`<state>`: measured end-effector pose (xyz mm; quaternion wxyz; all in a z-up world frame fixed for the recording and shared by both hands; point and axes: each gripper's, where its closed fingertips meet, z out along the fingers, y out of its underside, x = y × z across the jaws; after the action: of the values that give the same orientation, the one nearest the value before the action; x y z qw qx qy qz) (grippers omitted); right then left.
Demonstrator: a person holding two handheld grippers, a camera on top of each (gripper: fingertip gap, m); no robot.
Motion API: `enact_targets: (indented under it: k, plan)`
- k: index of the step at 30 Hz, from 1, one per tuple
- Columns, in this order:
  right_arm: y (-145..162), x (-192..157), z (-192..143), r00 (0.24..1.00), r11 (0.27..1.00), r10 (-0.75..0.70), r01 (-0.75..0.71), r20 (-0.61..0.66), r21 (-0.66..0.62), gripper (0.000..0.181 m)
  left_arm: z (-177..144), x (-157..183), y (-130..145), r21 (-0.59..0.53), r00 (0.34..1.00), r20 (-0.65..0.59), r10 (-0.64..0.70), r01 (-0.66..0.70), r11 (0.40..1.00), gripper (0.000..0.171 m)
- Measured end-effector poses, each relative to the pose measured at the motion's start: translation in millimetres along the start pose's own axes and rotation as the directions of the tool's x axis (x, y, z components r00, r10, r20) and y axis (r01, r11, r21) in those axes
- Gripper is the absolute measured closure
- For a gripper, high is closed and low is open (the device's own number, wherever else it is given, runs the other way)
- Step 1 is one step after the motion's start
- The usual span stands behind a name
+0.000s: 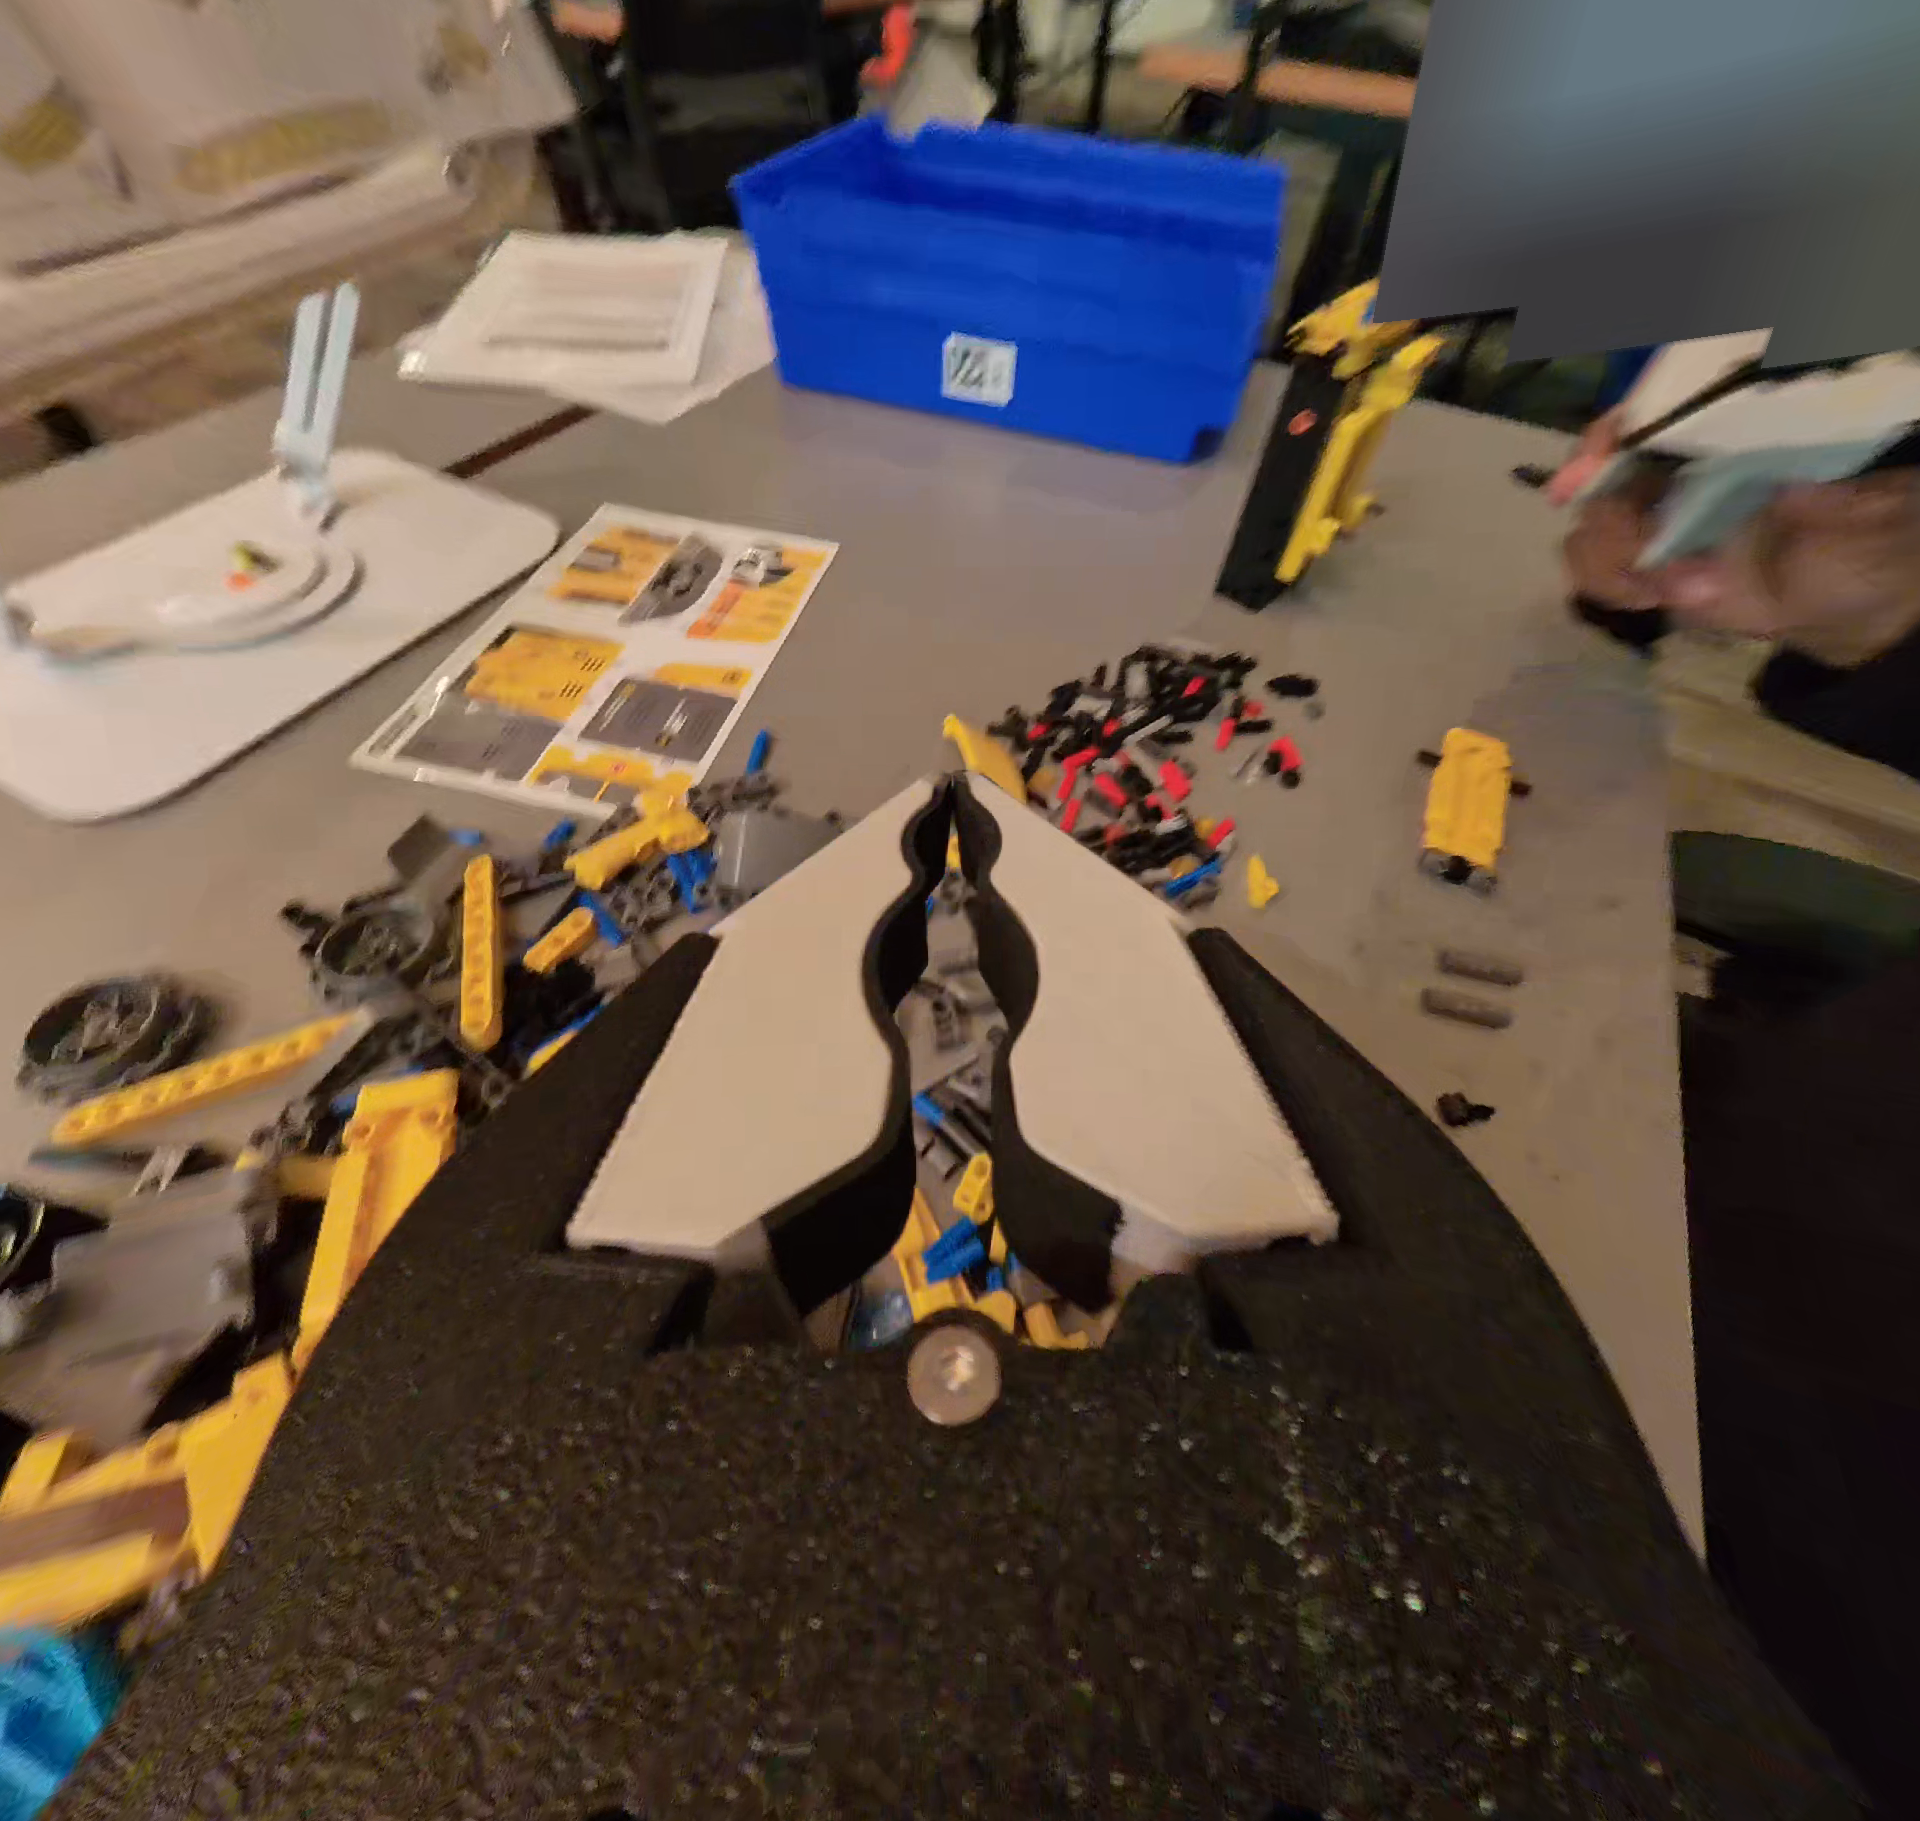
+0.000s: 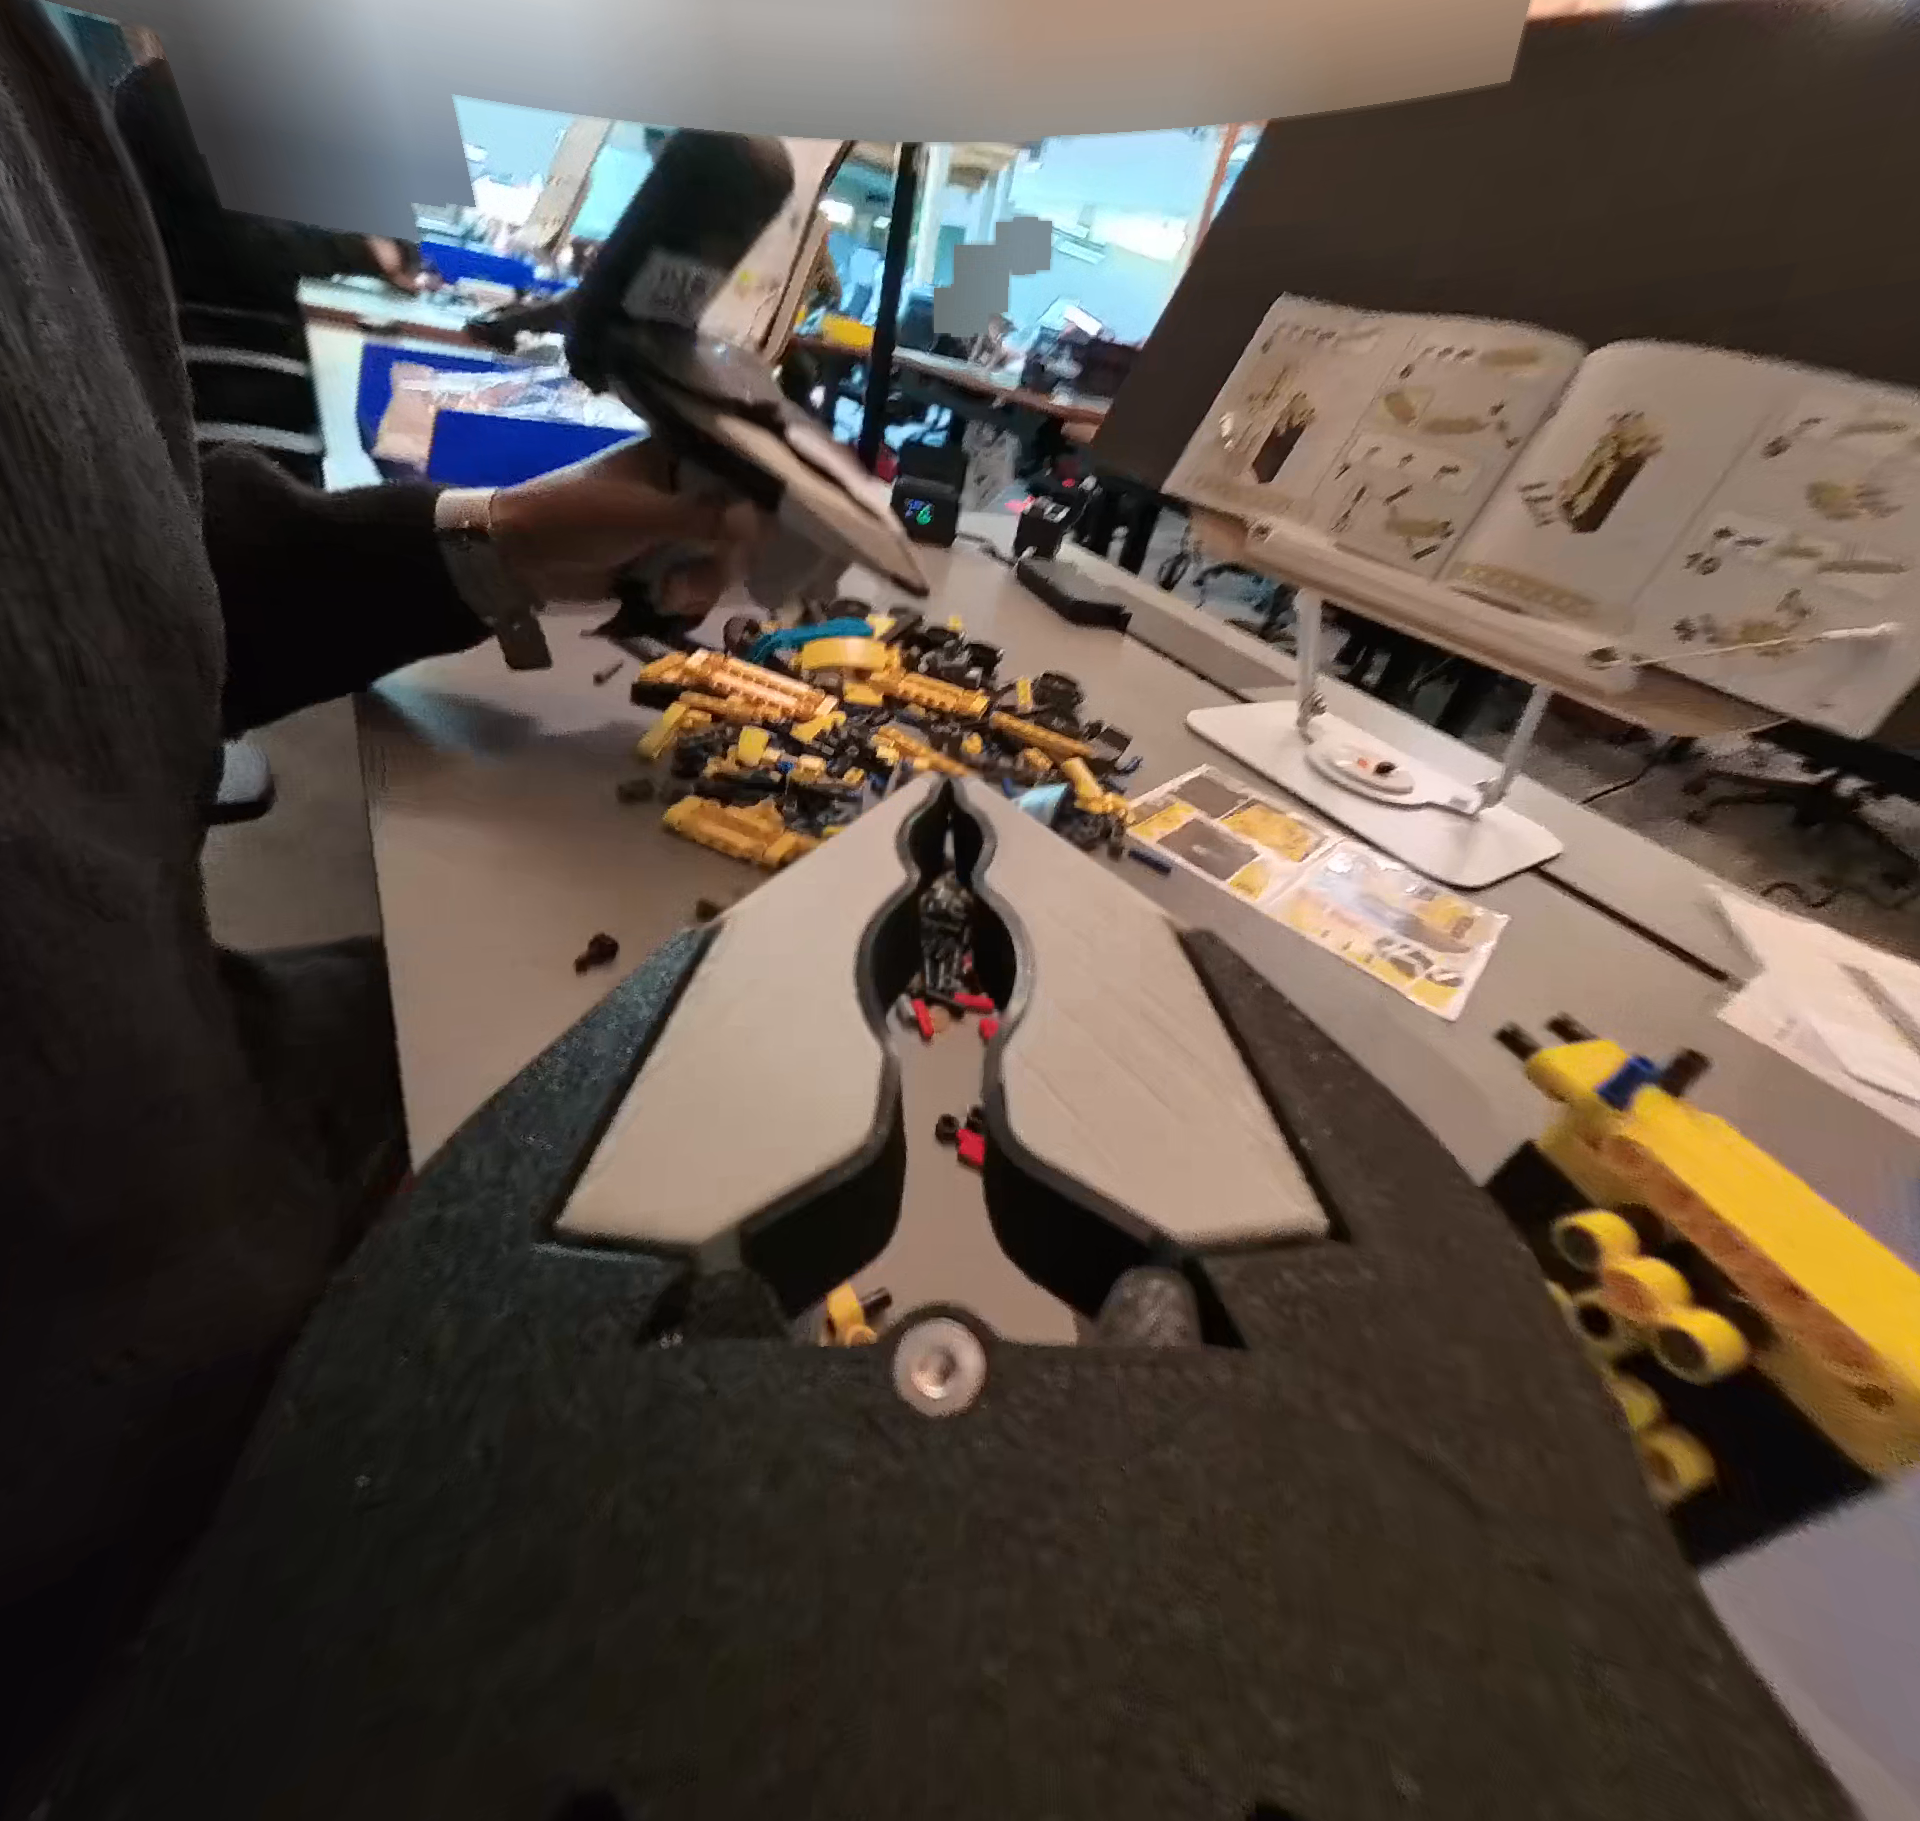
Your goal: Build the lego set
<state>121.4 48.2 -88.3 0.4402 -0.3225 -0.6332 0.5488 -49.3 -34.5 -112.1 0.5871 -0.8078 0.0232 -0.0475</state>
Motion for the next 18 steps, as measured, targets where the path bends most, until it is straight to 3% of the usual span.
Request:
enact_targets:
  k: [4,7,13,18]
  plan:
    - [35,1,11,0.990,0.994,0.104,-0.101,0.090,-0.036,0.181,-4,-1,4,0.038,1.000,-0.020,0.002,-0.001,0.999,0.171]
    - [36,0,10,0.985,0.991,0.131,-0.127,0.115,-0.038,0.181,-8,12,10,0.065,0.998,-0.048,0.032,-0.029,0.997,0.171]
    - [35,7,9,0.993,0.993,0.113,-0.112,0.046,-0.025,0.181,-18,-8,15,0.115,0.983,0.173,0.061,-0.081,0.990,0.171]
    - [41,22,12,0.981,0.979,0.196,-0.196,-0.006,-0.051,0.181,-38,-28,6,0.230,0.977,0.210,-0.025,-0.024,0.973,0.171]
